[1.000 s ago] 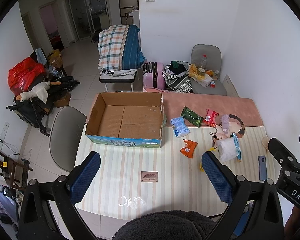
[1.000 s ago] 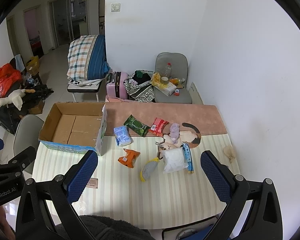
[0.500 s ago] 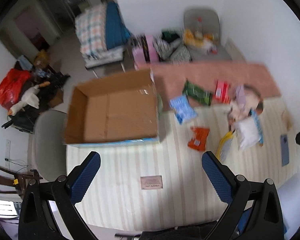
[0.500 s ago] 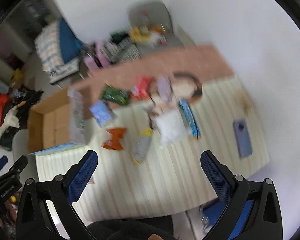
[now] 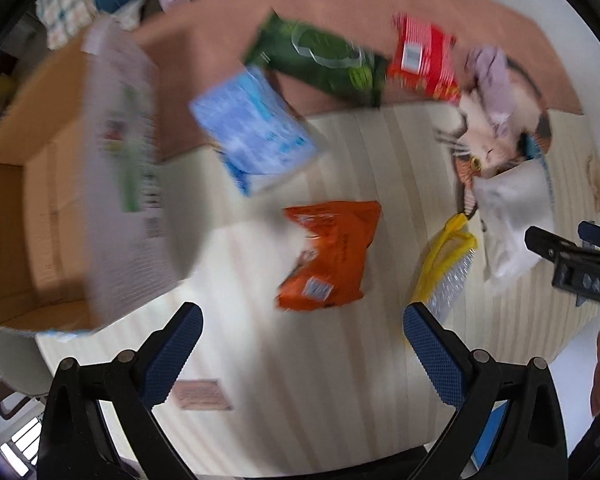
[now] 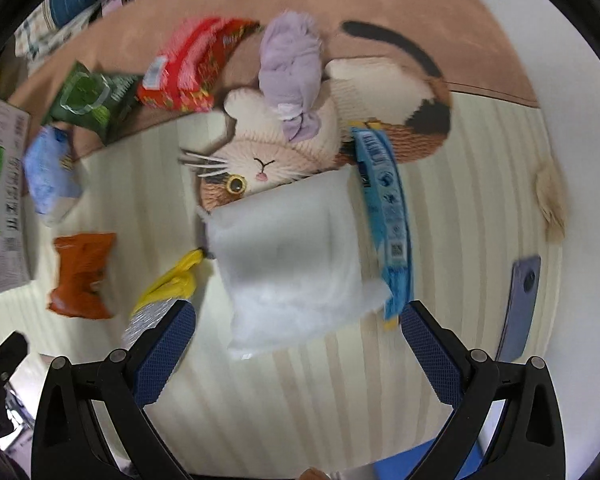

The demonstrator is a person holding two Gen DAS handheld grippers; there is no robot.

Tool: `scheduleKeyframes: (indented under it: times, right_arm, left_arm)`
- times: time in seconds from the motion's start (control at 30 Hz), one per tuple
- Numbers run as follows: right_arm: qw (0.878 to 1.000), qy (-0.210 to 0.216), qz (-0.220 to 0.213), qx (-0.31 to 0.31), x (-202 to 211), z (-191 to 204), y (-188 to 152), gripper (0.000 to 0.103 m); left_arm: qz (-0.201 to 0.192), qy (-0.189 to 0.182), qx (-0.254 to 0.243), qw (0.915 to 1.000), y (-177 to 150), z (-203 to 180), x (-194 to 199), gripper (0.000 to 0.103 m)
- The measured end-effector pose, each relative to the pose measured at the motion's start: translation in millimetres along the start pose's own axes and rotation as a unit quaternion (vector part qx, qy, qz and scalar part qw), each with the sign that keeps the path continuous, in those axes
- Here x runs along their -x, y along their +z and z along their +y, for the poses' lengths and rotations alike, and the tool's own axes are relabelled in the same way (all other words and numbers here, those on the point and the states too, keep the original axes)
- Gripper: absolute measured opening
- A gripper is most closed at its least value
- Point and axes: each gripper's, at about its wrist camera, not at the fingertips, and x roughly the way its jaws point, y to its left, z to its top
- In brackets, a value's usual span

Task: Organize soft objects
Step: 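Grasp the orange snack bag with left tool while right tool grasps white pouch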

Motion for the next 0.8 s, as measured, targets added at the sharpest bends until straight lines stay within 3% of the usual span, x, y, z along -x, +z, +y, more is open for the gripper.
scheduleKeyframes:
  times: [0.07,0.17,0.27,0.3,0.33,0.43,0.5,0.6,0.8]
  right_arm:
    - [1.0,0.0,0.01,0.009,-14,4,6,0.103]
    - [1.0,-0.003,0.024,0.018,-31,6,12,0.103]
    - [0.999,0.0,0.034,0.024,-49,6,21,0.103]
    - [0.999,-0.001,0.04,0.026,-53,5,23,0.103]
    - [0.998,0.0,0.048,0.027,-59,5,24,0.103]
    - [0.998,0.009,0.06,0.028,-71,6,26,0.103]
    - [0.998,0.013,0.061,0.016,-79,4,25,0.085]
    - [0.999,0.006,0.052,0.005,-77,1,20,0.073]
    - [0.998,0.054,0.017,-0.006,-14,17,-4,0.071]
  left_arm:
    - [0.027,-0.003,-0.006,0.9996,10,-6,-23,0.099]
    - [0.046,0.004,-0.01,0.9989,20,-10,-46,0.086]
    - [0.059,0.002,-0.009,0.9982,26,-11,-62,0.061]
    - [0.065,-0.002,-0.006,0.9979,27,-11,-67,0.049]
    - [0.068,-0.002,-0.005,0.9976,27,-11,-70,0.043]
    - [0.064,-0.003,-0.006,0.9979,24,-12,-67,0.037]
    - [0.058,-0.005,-0.004,0.9983,20,-11,-61,0.032]
    - [0.046,-0.012,0.002,0.9988,9,-5,-38,0.029]
    - [-0.016,-0.038,0.019,0.999,-20,24,49,0.029]
